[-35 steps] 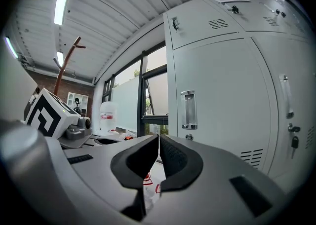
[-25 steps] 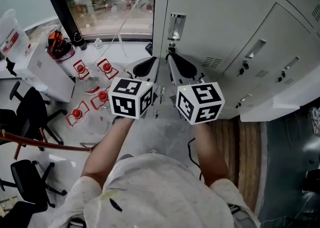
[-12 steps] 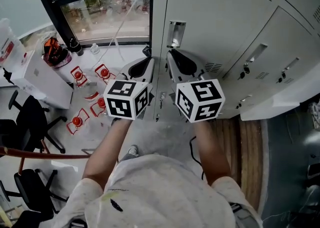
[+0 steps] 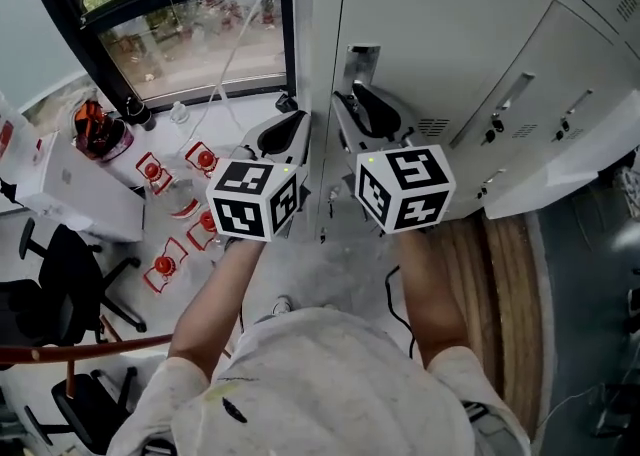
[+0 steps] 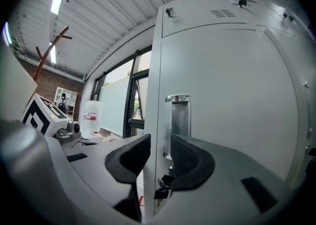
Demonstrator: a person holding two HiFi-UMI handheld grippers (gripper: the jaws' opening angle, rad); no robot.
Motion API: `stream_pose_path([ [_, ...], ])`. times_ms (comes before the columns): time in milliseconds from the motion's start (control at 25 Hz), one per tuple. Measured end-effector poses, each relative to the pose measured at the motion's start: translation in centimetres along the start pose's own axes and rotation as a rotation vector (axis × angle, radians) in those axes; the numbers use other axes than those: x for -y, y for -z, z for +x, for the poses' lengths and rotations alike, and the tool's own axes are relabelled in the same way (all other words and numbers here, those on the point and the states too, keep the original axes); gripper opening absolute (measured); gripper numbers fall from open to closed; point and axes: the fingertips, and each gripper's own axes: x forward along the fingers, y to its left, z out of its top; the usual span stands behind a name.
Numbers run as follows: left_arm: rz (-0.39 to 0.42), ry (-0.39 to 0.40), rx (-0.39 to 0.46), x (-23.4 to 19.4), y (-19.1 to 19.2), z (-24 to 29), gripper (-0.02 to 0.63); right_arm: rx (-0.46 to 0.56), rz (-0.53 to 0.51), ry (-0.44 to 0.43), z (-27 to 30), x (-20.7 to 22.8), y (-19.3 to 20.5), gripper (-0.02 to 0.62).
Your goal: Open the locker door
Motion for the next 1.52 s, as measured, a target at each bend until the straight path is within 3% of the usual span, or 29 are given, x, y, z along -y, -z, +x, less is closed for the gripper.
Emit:
stream_pose_path([
  [400,0.017,0.103,-0.031,-0.7,0.0,0.4,0.008,0.003,0.016,0.101,1.3,0.6,-0.2,0.129],
  [1120,0.026,0.216,-0.031,-0.8,-0.1,0.4,0.007,0.023,0.092,0.129,1.7,0.3,-0.6,0.130],
  [1520,0.008,0.269,-0.026,0.3,0.2,-0.8,0.007,0.017,0.066,0.181,-0.8,-0.8,-0.7,0.146],
])
